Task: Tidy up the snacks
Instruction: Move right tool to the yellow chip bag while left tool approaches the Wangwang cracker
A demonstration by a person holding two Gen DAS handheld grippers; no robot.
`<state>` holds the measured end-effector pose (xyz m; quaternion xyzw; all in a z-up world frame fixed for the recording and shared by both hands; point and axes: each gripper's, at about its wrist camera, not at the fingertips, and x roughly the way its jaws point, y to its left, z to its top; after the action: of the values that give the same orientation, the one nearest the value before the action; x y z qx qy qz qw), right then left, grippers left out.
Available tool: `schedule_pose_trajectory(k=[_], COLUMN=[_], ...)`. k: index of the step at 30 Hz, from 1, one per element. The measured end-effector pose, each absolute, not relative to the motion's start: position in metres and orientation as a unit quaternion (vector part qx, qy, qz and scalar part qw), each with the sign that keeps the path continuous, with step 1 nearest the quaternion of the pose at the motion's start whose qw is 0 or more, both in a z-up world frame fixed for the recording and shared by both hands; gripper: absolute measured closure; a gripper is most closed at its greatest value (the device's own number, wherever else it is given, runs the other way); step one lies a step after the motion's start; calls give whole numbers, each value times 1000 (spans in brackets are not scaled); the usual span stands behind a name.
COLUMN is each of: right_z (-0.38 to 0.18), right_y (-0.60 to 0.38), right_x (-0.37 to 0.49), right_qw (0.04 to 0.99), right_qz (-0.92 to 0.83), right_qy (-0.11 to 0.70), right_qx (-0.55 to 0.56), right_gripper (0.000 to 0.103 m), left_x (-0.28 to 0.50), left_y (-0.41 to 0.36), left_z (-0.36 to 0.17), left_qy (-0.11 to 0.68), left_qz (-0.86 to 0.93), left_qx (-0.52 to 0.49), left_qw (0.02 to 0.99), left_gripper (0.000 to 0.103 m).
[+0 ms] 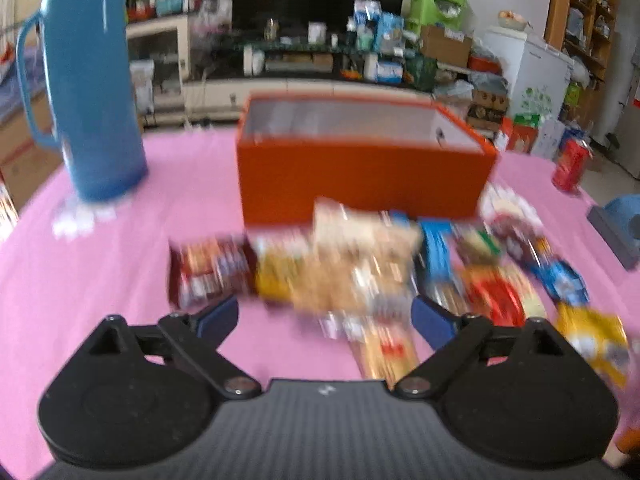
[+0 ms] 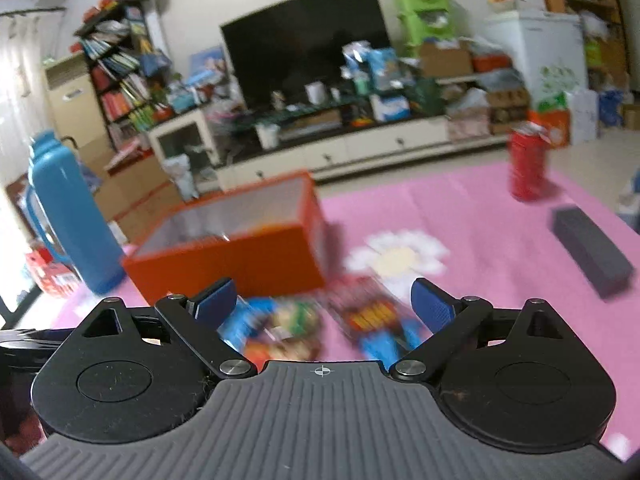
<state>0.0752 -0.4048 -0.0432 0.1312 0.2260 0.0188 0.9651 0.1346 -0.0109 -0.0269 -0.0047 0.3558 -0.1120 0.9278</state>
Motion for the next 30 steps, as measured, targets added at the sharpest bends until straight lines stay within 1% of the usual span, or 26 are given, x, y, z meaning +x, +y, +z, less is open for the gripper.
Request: schedule_pose_trajectory(k=[4,7,10,12,17,20,24,27,30], right_z=[-75,-99,-104,-105,-107,-104,-114,-119,-125], right_y=[-437,-462,-478,-480,-445,-419,-401,-395,-390], right_x=[44,34,37,38,52,62,83,83,68], right_qw=[953,936,924,921,925,935,936,926,910], right_qz=[-7,-22,-12,-3,32,60,68,64,62], right_qy=[268,300,297,295,330,326,339,367,402], right_qx=[140,185,241,253,187,128,69,55,84], right_gripper=[17,18,18,18,18,17,17,17,16], left_x=[117,124,138,148,158,157,153,147,139], left_y=[-27,-43,-54,-58,-55,-51,-43,-33,-23], left_z=[-50,-54,-57,-61,-66,-67,-67,-65,-62], left_qy=[388,392,395,403,409,411,414,412,408], left_qz=[-126,-135,-132,-130,-135,-139,-139,-141,-144], left_qx=[-2,14,28,31,18,14,8,8,12], left_qw=[913,910,909,906,903,901,900,900,902], left_gripper=[10,10,10,12,14,14,14,13,12])
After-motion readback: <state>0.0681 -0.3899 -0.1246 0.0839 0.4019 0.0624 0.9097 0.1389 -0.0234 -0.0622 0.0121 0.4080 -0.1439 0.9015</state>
